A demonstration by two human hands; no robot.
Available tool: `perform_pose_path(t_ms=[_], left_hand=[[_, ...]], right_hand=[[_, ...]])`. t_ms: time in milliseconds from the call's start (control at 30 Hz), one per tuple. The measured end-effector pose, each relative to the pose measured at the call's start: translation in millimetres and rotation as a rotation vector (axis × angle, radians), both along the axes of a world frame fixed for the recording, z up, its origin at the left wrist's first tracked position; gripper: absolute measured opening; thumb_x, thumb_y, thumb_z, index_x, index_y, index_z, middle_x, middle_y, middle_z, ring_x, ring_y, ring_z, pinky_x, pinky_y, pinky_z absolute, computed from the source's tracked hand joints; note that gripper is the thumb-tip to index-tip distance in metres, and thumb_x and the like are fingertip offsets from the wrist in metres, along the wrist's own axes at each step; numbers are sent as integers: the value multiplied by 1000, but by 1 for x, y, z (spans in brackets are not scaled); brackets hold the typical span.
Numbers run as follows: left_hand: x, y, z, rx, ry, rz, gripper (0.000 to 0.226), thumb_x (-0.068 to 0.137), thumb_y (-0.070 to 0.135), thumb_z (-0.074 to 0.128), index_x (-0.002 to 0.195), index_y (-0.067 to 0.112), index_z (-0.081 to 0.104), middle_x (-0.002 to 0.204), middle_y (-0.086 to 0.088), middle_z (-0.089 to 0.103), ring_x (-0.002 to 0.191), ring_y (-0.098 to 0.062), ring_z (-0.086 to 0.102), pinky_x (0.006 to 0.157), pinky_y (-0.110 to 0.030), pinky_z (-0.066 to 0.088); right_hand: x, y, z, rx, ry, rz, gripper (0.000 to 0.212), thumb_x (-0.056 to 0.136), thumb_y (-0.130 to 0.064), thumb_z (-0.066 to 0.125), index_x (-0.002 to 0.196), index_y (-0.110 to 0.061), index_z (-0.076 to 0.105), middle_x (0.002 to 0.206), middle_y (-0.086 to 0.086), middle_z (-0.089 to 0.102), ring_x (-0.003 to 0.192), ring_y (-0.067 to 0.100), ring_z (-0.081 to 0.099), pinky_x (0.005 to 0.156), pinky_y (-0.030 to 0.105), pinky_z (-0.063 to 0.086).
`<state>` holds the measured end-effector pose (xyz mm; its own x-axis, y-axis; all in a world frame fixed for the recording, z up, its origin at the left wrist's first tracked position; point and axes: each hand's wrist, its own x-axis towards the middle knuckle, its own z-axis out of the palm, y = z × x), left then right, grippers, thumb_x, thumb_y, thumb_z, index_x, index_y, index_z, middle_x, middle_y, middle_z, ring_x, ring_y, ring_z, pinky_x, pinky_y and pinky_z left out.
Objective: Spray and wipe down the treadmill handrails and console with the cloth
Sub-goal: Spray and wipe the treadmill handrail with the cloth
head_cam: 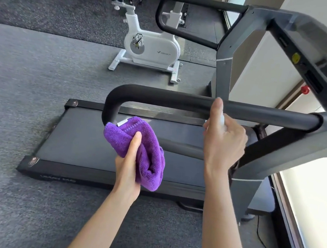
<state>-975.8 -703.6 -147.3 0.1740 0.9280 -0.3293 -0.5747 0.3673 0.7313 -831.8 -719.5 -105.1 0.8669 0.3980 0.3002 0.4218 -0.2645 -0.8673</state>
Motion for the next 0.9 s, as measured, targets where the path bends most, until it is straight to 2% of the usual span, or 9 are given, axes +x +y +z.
perform_pose_path(t_ms=[133,233,400,500,567,667,733,800,900], left_hand=[[-22,6,-6,16,54,51,24,94,27,58,108,7,58,78,-4,67,60,-15,67,55,-24,54],[-41,9,-14,11,84,92,27,94,29,59,110,7,58,83,-6,66,63,-15,67,57,-25,55],[-56,14,-25,-31,131,147,25,91,31,63,109,14,61,87,-1,67,67,-11,67,60,-24,55],[-55,15,-30,-38,149,131,32,91,33,63,115,12,62,94,-3,67,73,-12,67,63,-24,56],[-53,14,-32,-49,156,124,44,90,35,65,120,4,62,102,-7,68,81,-16,67,68,-26,57],[-48,13,-32,-62,146,117,59,85,38,68,128,0,57,107,-10,67,88,-20,66,72,-29,57],[-44,14,-32,-56,133,98,52,88,35,66,125,0,58,100,-8,67,79,-18,68,67,-28,57],[-38,14,-32,-35,124,68,39,91,31,64,121,6,59,92,-6,67,71,-16,68,63,-27,56],[-28,14,-35,-34,137,33,46,82,39,70,119,12,60,97,-7,65,84,-21,65,79,-37,55]], right_hand=[[-19,0,-35,-124,81,63,93,71,-83,27,73,5,58,76,22,67,78,39,61,63,25,36],[-31,3,-63,-234,187,95,81,88,-72,43,73,6,55,76,22,66,69,34,51,61,26,33],[-40,15,-84,-334,255,59,62,93,-59,51,58,-10,35,58,6,40,64,28,37,61,34,32],[-37,19,-84,-353,222,35,58,84,-62,45,55,-14,31,57,6,33,62,28,32,59,31,30],[-34,19,-85,-352,195,16,53,76,-61,39,54,-13,30,56,6,30,61,28,30,58,30,29],[-31,15,-90,-354,165,-7,55,75,-64,36,56,-13,27,56,7,30,60,27,29,56,31,27],[-25,8,-95,-350,163,-35,62,85,-66,41,56,-12,31,56,9,37,60,28,33,55,33,25],[-15,-2,-99,-333,190,-71,65,96,-59,50,58,-8,36,58,10,43,63,29,37,55,32,25],[8,-21,-102,-320,227,-136,65,99,-55,51,57,-8,36,56,7,43,64,30,40,61,37,31]])
